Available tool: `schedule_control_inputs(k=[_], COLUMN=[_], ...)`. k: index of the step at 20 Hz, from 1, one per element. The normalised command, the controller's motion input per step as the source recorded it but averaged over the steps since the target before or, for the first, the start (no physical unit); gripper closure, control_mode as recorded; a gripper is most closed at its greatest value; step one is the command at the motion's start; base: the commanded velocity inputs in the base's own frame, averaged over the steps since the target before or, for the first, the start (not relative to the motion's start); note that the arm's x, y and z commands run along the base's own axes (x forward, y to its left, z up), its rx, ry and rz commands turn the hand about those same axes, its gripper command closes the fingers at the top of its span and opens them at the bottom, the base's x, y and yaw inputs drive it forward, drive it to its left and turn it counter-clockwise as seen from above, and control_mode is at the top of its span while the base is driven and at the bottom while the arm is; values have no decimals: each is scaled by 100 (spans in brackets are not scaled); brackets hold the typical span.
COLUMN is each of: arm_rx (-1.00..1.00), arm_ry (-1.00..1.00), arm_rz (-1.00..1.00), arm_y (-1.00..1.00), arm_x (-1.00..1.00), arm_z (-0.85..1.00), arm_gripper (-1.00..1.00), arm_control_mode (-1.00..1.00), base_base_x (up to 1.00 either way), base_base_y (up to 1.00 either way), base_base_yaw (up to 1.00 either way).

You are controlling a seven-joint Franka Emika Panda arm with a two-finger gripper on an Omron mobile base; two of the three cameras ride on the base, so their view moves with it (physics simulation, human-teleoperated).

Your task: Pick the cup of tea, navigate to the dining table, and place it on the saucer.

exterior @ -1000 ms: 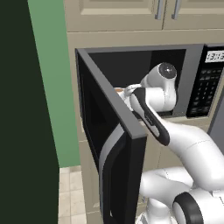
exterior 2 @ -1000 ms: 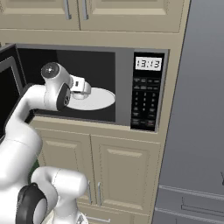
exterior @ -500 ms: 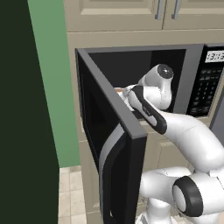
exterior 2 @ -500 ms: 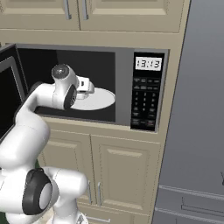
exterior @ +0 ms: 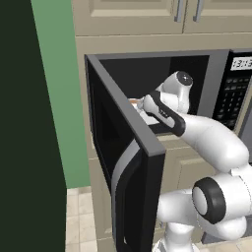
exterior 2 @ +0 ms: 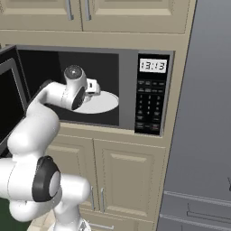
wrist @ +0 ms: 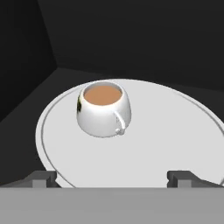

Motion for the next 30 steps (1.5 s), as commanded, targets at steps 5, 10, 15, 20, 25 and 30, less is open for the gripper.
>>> schedule_control_inputs(k=[5, 10, 15, 20, 25, 30], arm_rx=[0, 0, 0, 0, 0, 0], arm_ry=[1, 0, 3, 8, 11, 2], arm_rz=[9, 9, 6, 4, 3, 2], arm_y=[0, 0, 0, 0, 0, 1], arm_x=[36, 30, 4, 0, 0, 6], arm_z=[-4, -10, -20, -23, -16, -11], arm_gripper=[-100, -100, -100, -100, -100, -100], arm_control_mode=[-100, -100, -100, -100, -100, -100], base_base_x=[0, 0, 0, 0, 0, 0], base_base_y=[0, 0, 0, 0, 0, 0], base_base_yaw=[0, 0, 0, 0, 0, 0])
